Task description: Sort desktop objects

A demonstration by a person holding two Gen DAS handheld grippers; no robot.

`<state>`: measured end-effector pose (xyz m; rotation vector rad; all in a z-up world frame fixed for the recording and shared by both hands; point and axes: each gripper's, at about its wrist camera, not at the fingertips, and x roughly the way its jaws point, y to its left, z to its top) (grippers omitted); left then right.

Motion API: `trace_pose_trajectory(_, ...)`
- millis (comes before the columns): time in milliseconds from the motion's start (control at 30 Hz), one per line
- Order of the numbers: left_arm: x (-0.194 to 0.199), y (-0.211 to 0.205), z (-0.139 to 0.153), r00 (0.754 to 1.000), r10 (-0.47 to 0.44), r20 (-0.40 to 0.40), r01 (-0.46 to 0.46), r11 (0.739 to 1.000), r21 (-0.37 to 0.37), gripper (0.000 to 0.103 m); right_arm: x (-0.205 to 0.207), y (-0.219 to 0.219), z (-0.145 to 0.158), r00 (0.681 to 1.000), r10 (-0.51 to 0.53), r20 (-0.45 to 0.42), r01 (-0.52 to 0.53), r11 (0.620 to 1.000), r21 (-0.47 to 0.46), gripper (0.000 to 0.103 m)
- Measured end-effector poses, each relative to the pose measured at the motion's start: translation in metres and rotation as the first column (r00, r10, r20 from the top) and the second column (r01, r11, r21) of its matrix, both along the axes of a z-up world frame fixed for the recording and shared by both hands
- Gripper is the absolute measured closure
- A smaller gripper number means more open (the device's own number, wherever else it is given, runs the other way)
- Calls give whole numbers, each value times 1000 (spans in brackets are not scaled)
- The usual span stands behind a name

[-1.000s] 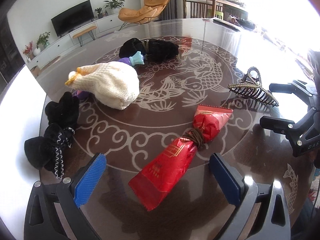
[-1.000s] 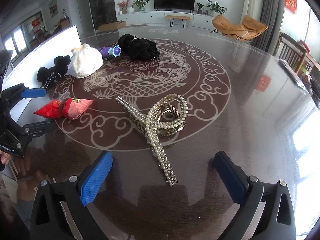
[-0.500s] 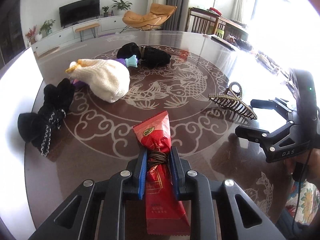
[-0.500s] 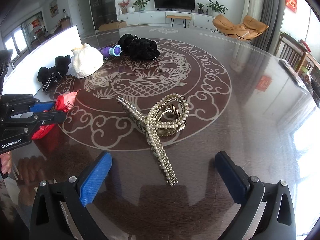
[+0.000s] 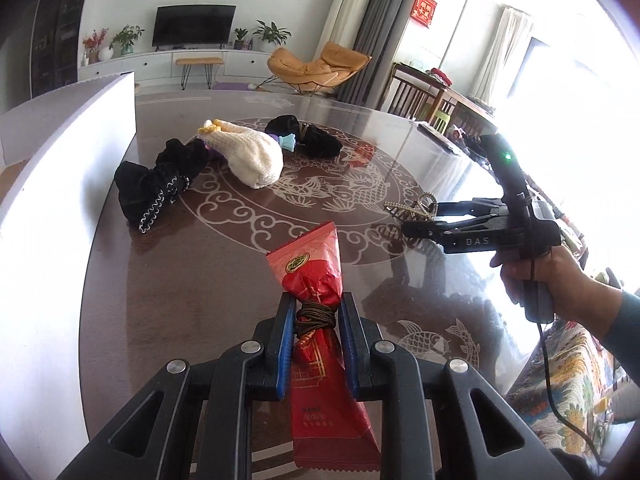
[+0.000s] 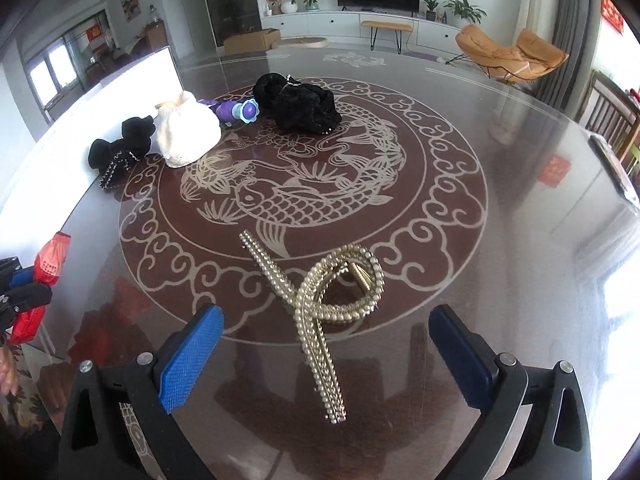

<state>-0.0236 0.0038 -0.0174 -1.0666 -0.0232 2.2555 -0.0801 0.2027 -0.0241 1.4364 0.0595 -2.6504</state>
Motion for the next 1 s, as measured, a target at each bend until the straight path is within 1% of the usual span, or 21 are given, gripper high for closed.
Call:
trace_pose_trajectory(33, 3, -5, 5, 1000, 5, -5, -5, 1000, 11, 82, -4, -3, -1, 1000, 10, 4, -10, 1000, 9, 41)
trace_pose_trajectory(67, 6, -9, 11, 1000, 10, -14, -10, 1000, 23, 82, -7, -4, -2, 1000, 10, 17, -11, 1000, 17, 53)
trace_pose_trajectory(133, 12, -20, 24, 999, 26, -32, -24, 998, 49, 82, -5, -3, 4, 1000, 8, 1, -8, 1000, -8, 56)
trace_pose_trajectory(233, 16, -40, 42, 997, 61, -40, -56, 992, 111, 82, 1, -9, 20, 1000, 14, -25, -13, 999, 31, 56)
trace_pose_trajectory(300, 19, -54, 56, 995, 84, -53, -75, 987, 144, 82, 5, -15, 35, 999, 17, -50, -16, 999, 39, 56)
trace_pose_trajectory(367, 22, -74, 71, 990, 116, -76, -102, 981, 166, 82, 7, -24, 55, 997, 19, -76, -18, 1000, 13, 56)
trace_pose_trajectory(433, 22, -98, 85, 982, 162, -100, -142, 972, 185, 82, 6, -44, 80, 993, 45, -108, -48, 998, -26, 56)
trace_pose_trajectory(500, 20, -126, 97, 969, 218, -117, -194, 962, 191, 82, 2, -75, 104, 984, 98, -147, -110, 991, -75, 56)
trace_pose_trajectory(600, 13, -169, 107, 942, 308, -136, -285, 944, 167, 82, -8, -139, 135, 961, 189, -201, -223, 961, -162, 56)
trace_pose_trajectory(700, 0, -211, 101, 915, 390, -99, -376, 917, 134, 82, -16, -215, 154, 929, 286, -237, -341, 908, -244, 56)
trace_pose_trajectory(767, -6, -234, 90, 895, 440, -71, -433, 896, 96, 82, -21, -264, 157, 906, 348, -242, -409, 867, -285, 55)
trace_pose_trajectory(833, -12, -251, 75, 877, 480, -30, -478, 877, 51, 82, -23, -309, 154, 884, 405, -234, -462, 834, -303, 55)
trace_pose_trajectory(900, -13, -263, 57, 857, 516, 18, -516, 856, 25, 82, -24, -349, 146, 864, 453, -219, -501, 816, -288, 55)
trace_pose_trajectory(933, -15, -269, 49, 847, 530, 42, -531, 847, 16, 82, -24, -365, 138, 860, 468, -205, -510, 811, -286, 55)
trace_pose_trajectory(1000, -17, -275, 36, 829, 554, 79, -555, 832, -10, 80, -29, -392, 120, 863, 481, -156, -506, 812, -290, 55)
